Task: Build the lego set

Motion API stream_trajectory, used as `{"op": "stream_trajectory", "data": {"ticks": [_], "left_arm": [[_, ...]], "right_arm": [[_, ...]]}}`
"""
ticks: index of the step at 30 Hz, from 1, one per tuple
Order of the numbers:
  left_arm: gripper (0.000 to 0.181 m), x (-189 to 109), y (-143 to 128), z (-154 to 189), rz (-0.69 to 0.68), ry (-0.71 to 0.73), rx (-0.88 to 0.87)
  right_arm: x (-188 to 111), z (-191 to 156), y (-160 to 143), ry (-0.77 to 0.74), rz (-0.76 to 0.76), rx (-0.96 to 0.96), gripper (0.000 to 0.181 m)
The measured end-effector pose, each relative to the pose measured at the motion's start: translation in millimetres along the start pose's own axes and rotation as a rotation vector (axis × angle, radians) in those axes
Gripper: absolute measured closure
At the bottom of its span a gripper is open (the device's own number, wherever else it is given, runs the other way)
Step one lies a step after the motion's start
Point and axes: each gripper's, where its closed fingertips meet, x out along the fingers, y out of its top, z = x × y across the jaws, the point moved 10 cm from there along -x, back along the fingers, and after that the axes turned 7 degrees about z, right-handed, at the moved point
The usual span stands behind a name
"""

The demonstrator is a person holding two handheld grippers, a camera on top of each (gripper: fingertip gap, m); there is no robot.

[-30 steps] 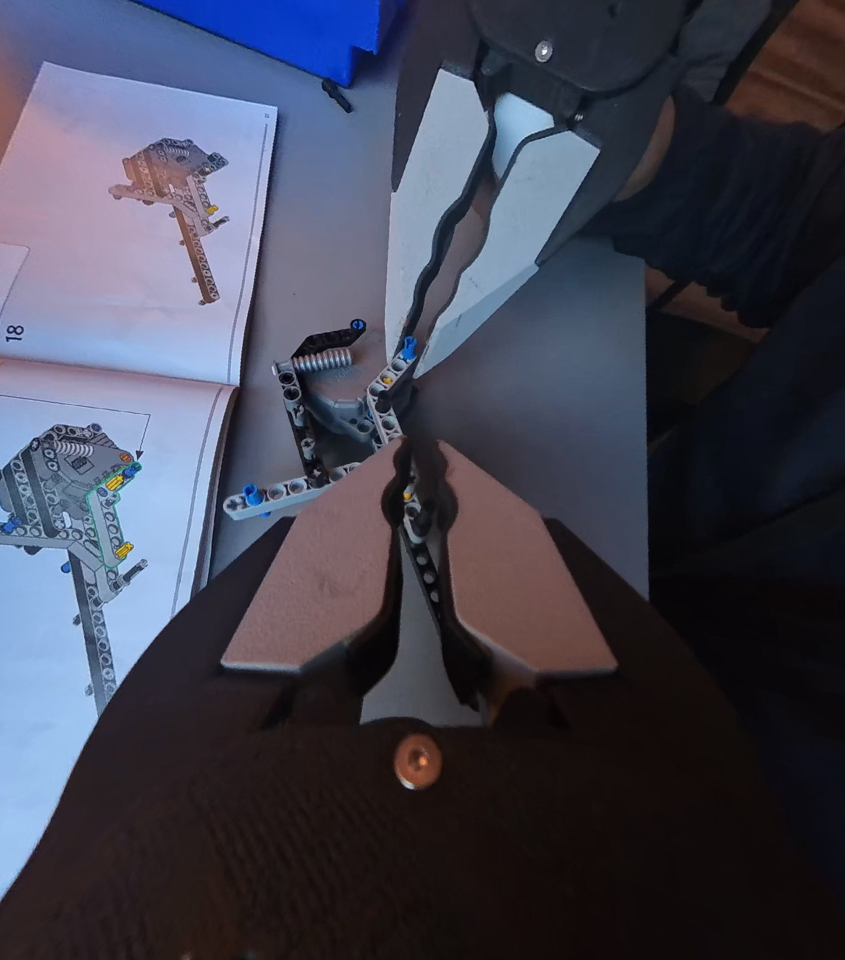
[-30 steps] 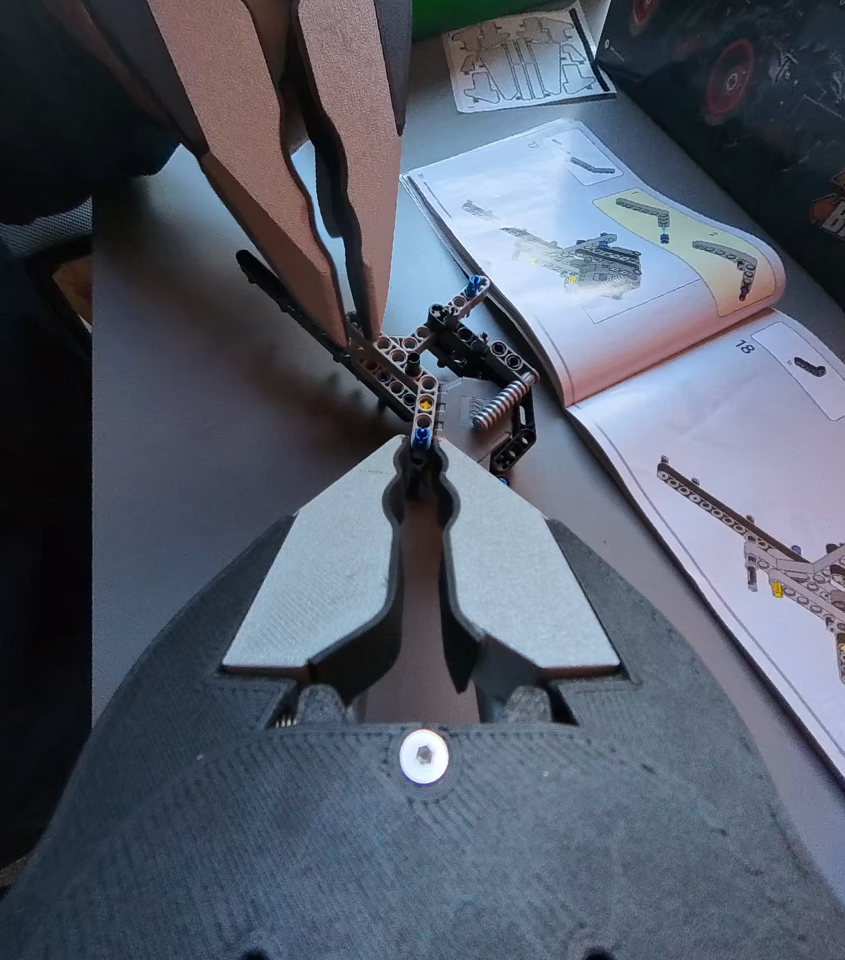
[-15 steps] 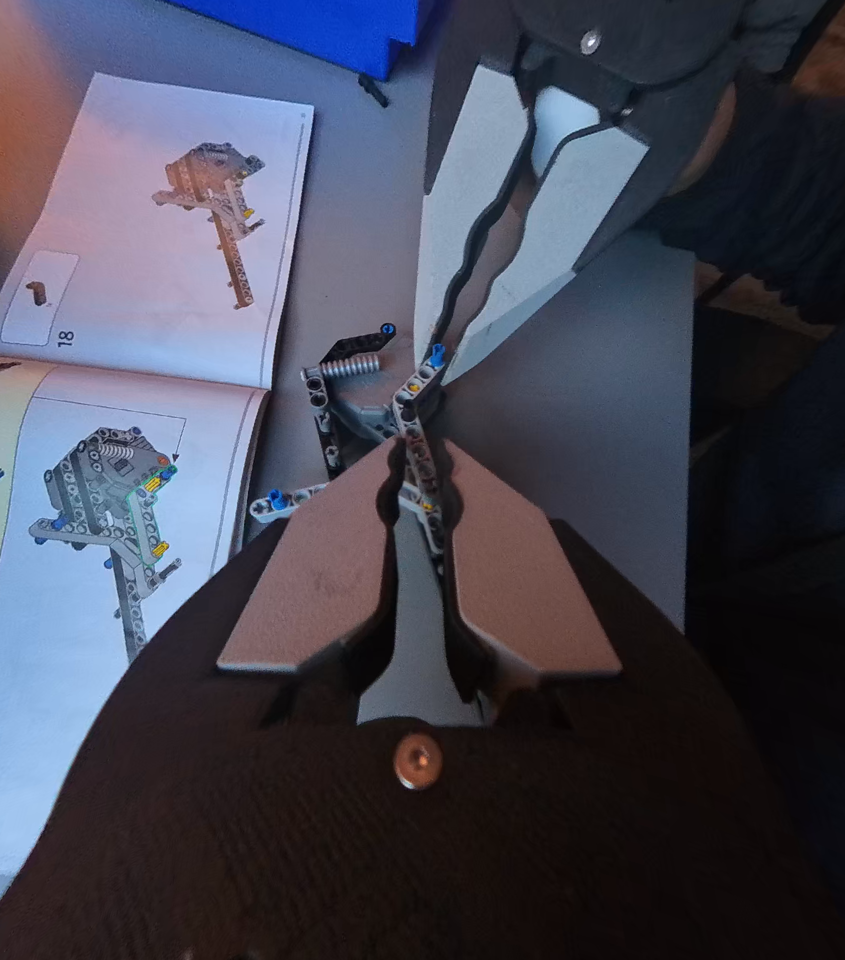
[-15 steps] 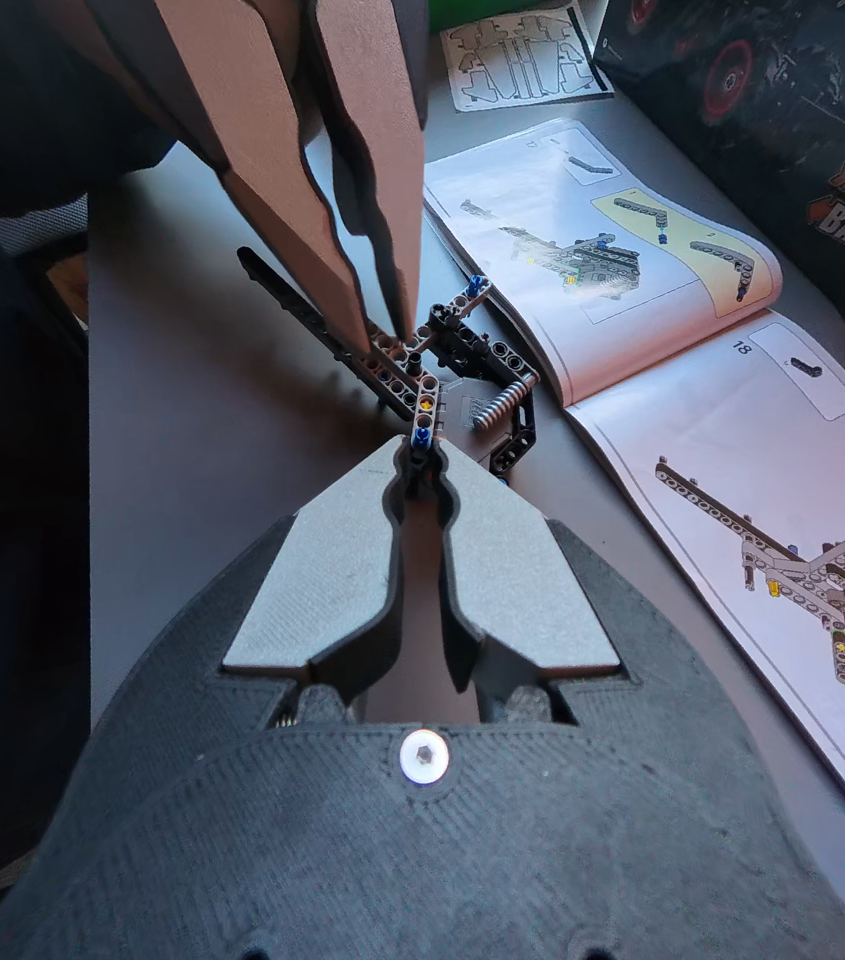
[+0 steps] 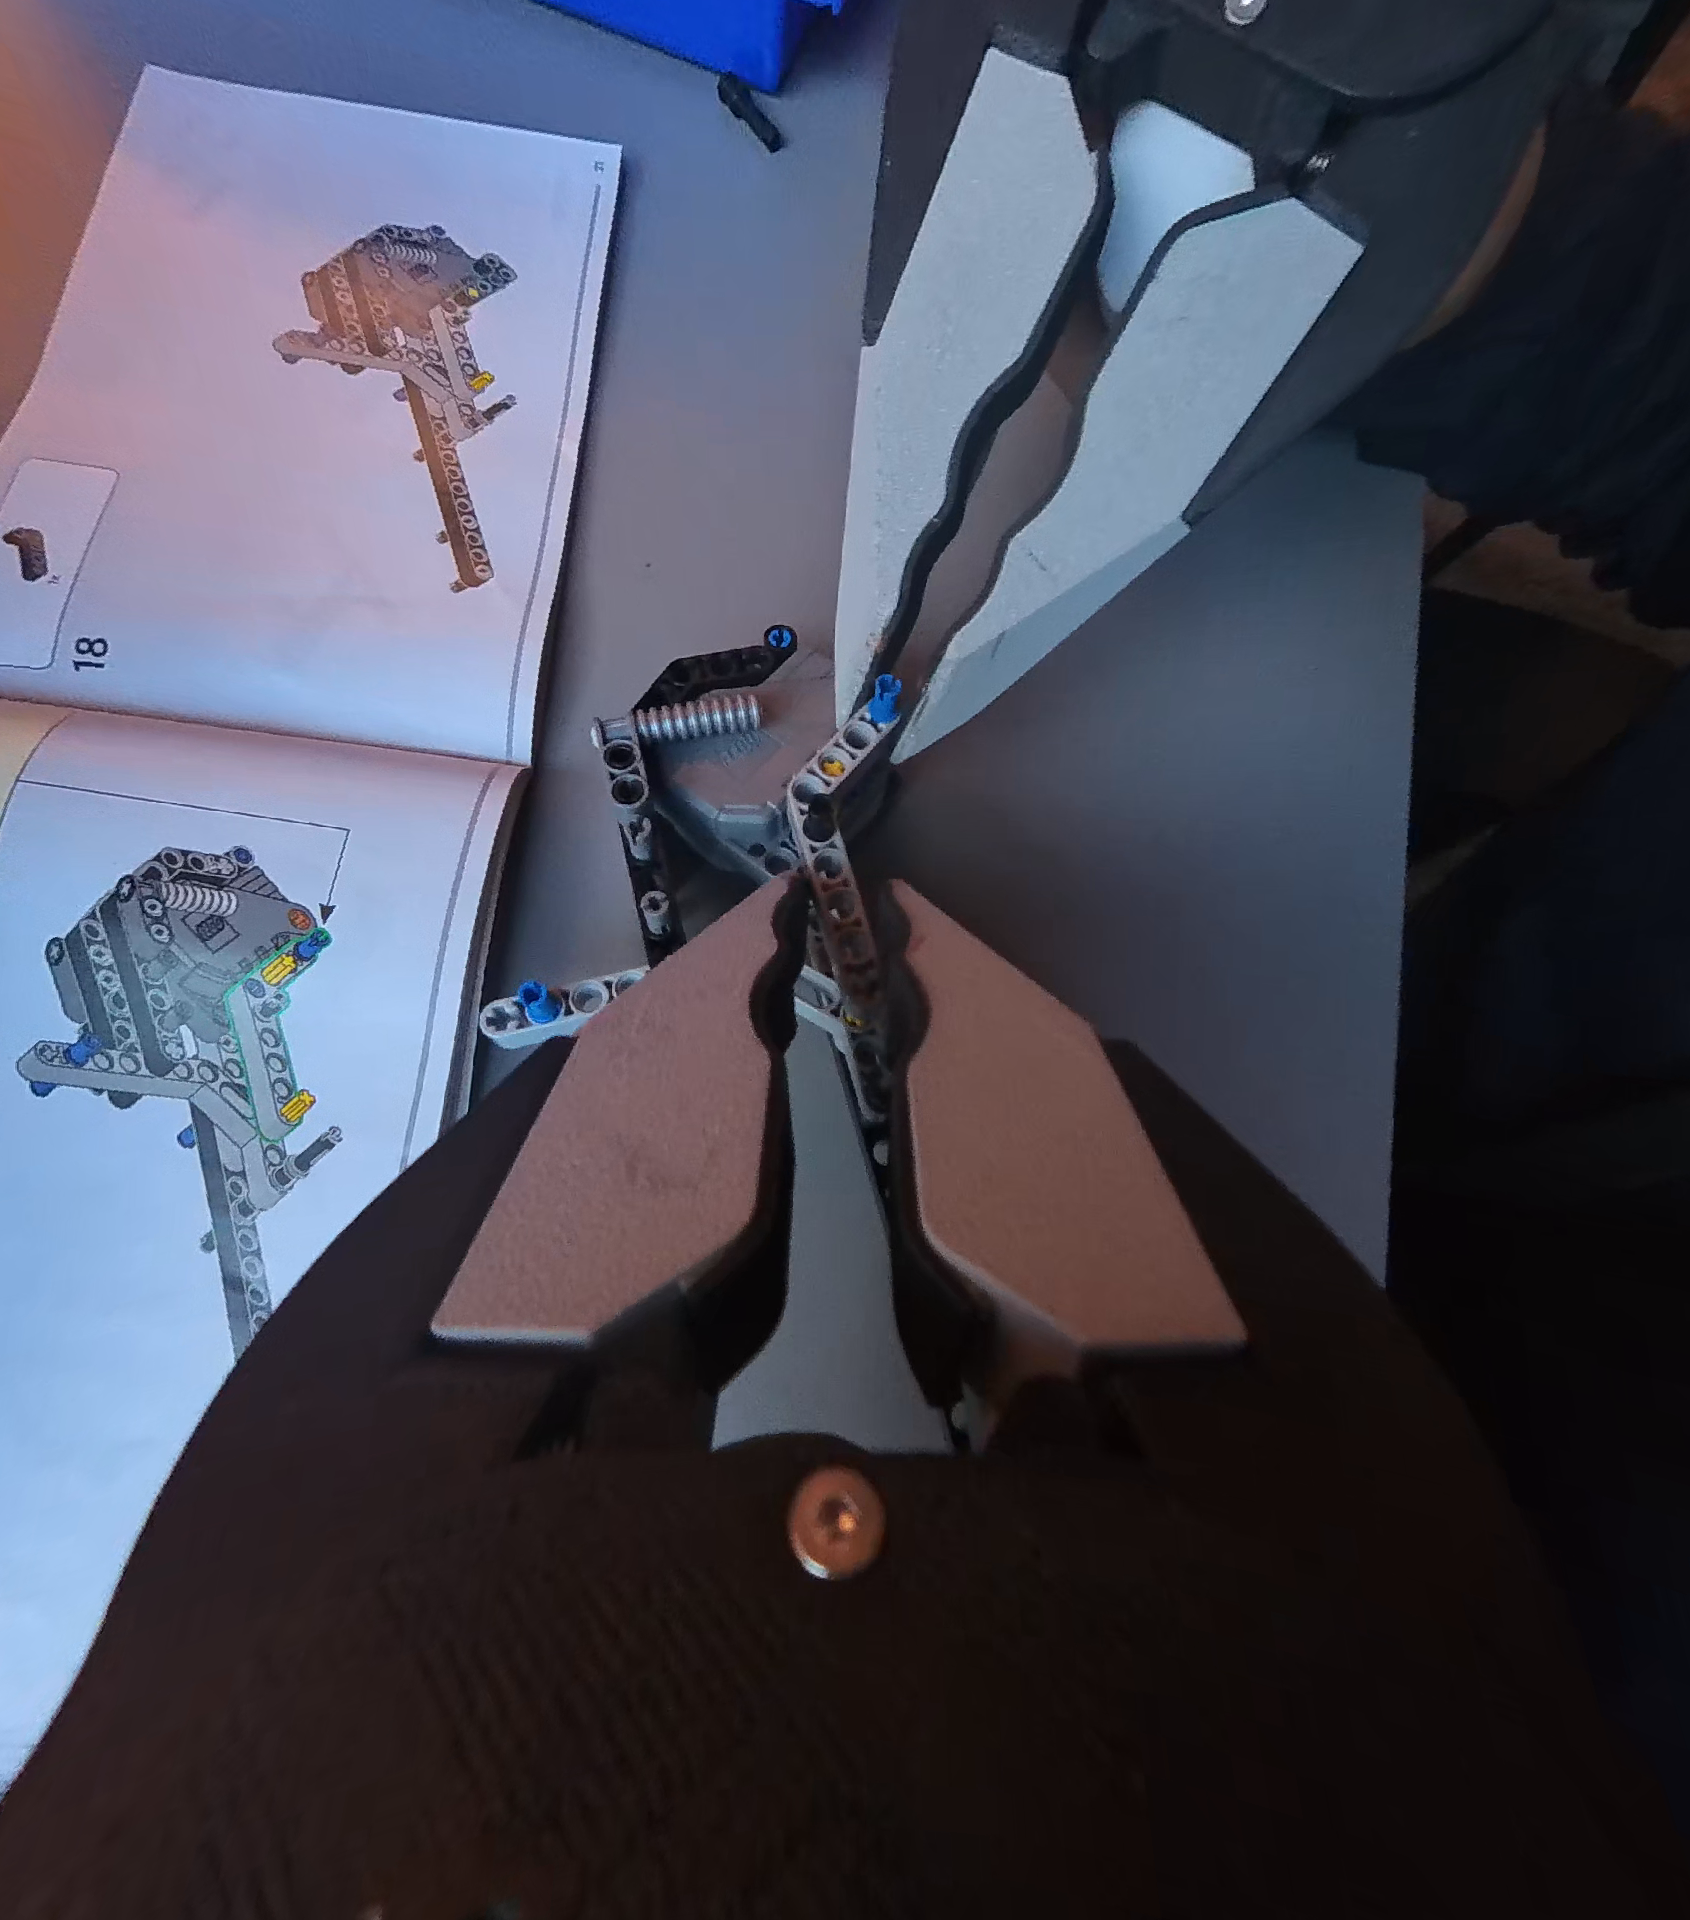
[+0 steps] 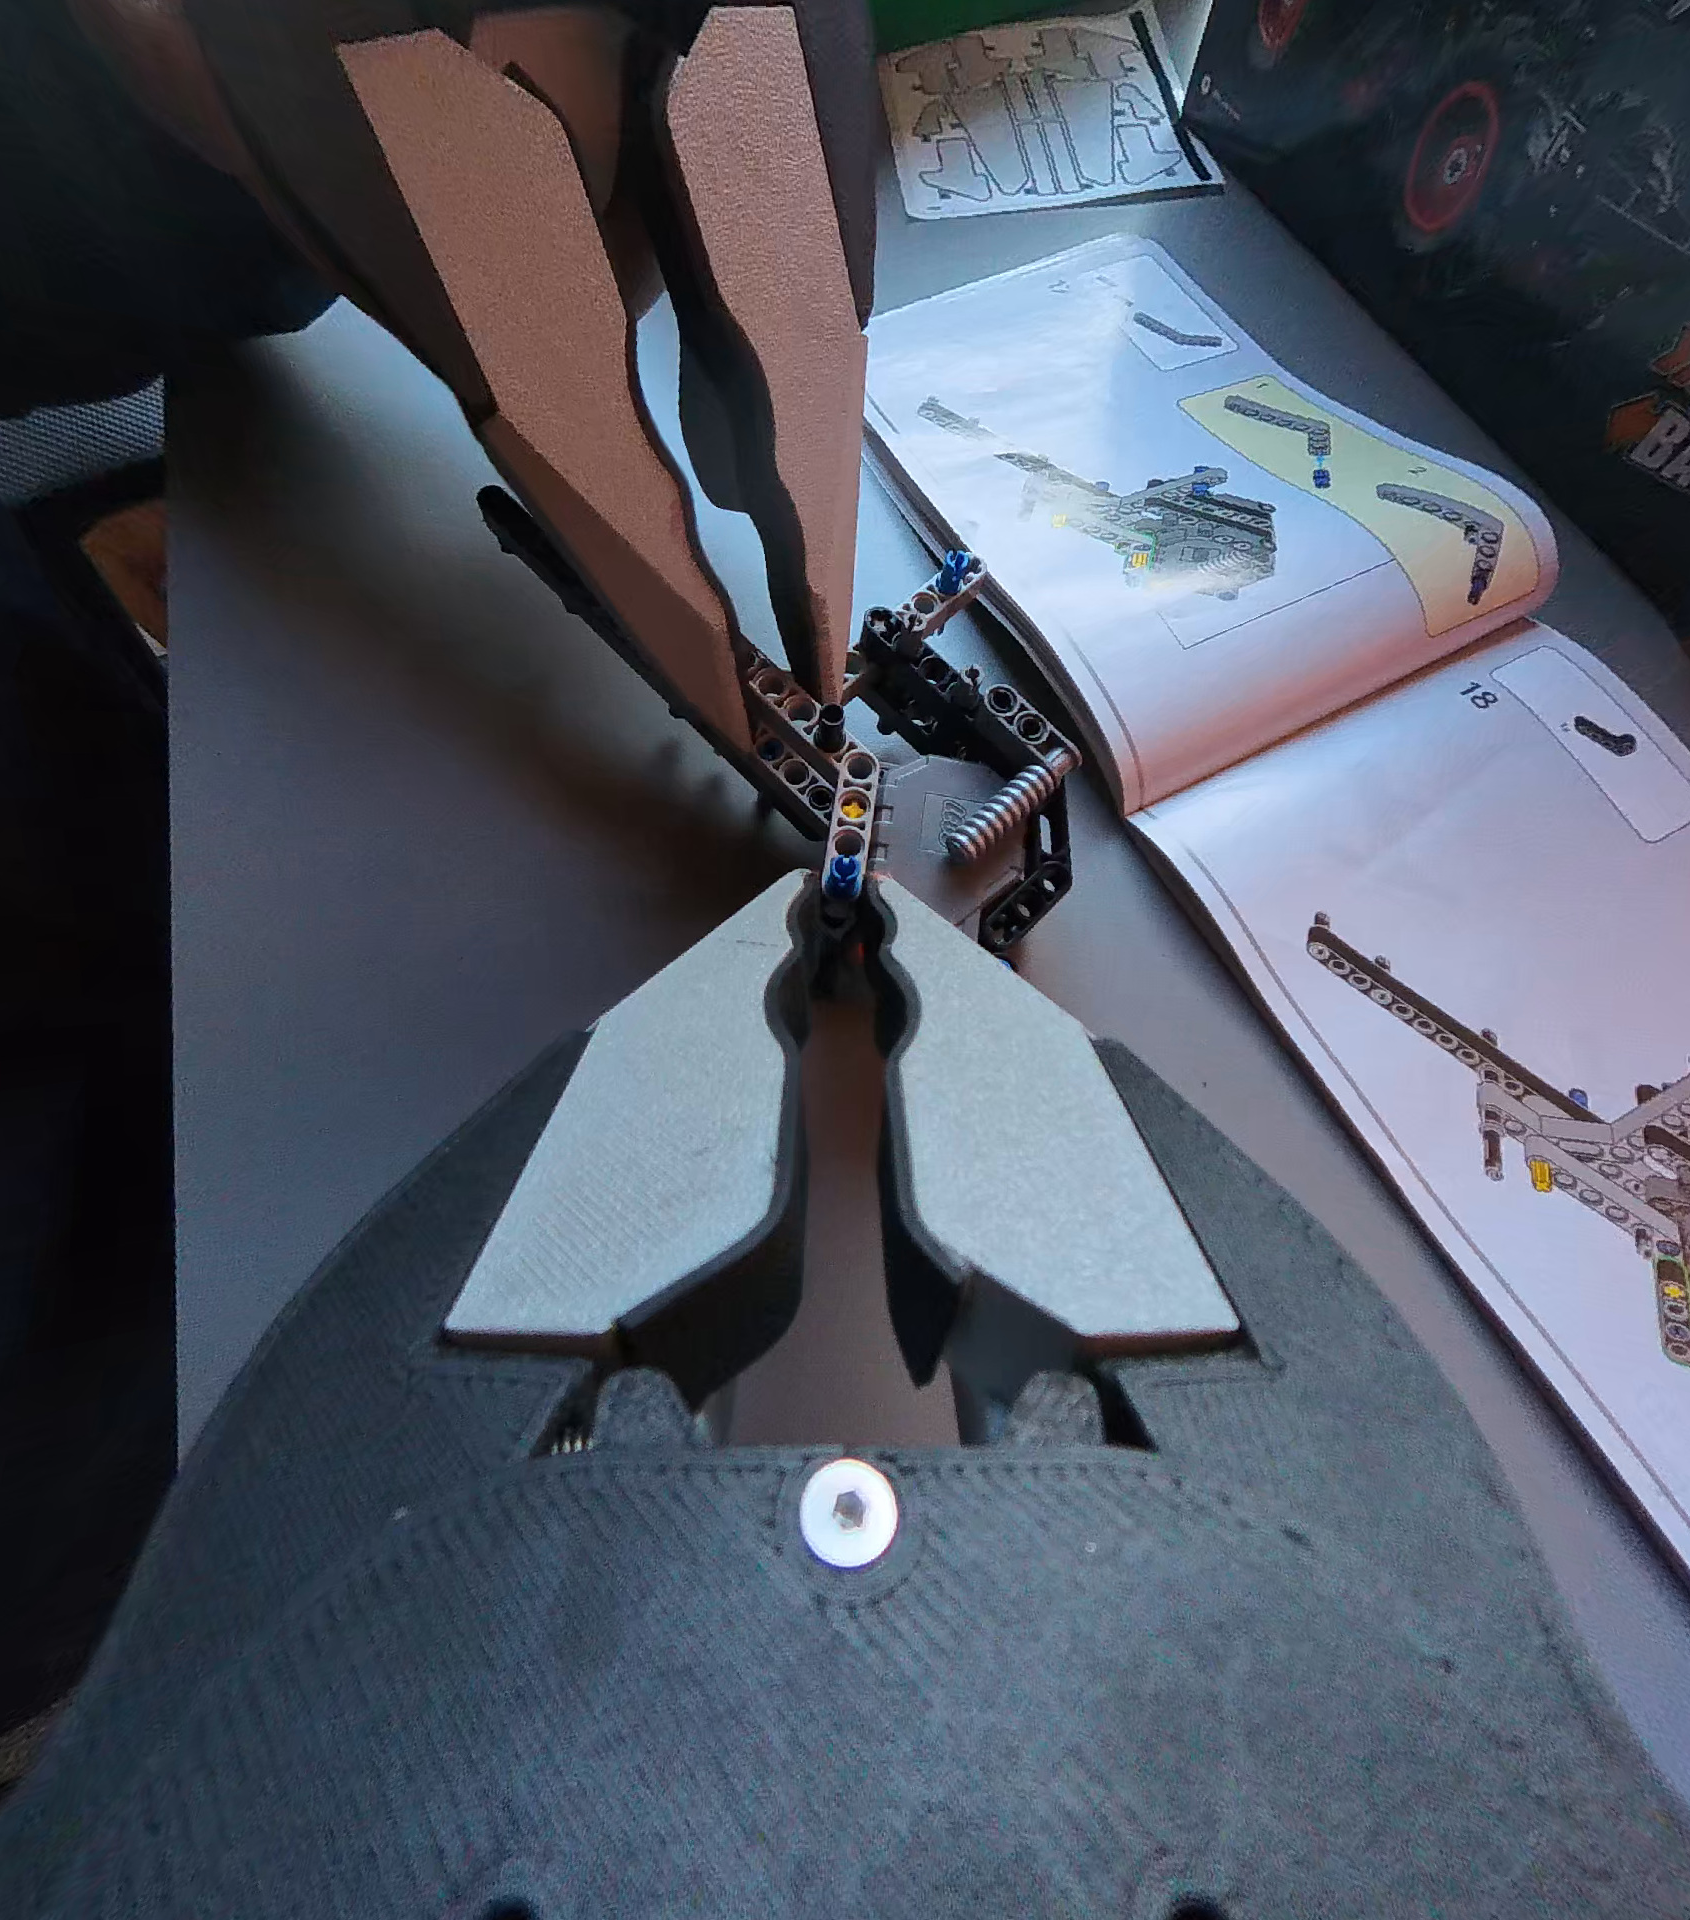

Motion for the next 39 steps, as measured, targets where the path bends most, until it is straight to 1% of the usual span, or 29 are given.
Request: {"op": "stream_trajectory", "data": {"ticks": [14, 18, 30, 36, 38, 39], "left_arm": [[0.173, 0.9, 0.5, 0.5, -0.011, 0.042, 0.022], [0.173, 1.0, 0.2, 1.2, -0.015, 0.051, 0.031], [0.174, 1.1, -2.6, -2.7, -0.003, 0.028, -0.013], [0.175, 1.6, -2.2, -2.2, 0.001, 0.031, -0.002], [0.175, 1.5, -2.7, -2.3, 0.008, 0.033, -0.004], [0.175, 1.3, -3.0, -2.7, 0.011, 0.031, -0.008]], "right_arm": [[0.3, -0.4, 0.2, 0.011, -0.007, 0.008, 0.176], [0.8, -2.5, 0.5, -0.004, -0.017, -0.015, 0.176], [1.7, -6.7, 2.4, -0.040, -0.045, -0.046, 0.176], [-1.9, 0.2, -1.0, 0.066, 0.021, 0.056, 0.176], [-5.1, 0.7, 3.1, 0.034, 0.066, 0.035, 0.171], [-7.3, 0.1, 5.1, 0.022, 0.088, 0.016, 0.172]]}}
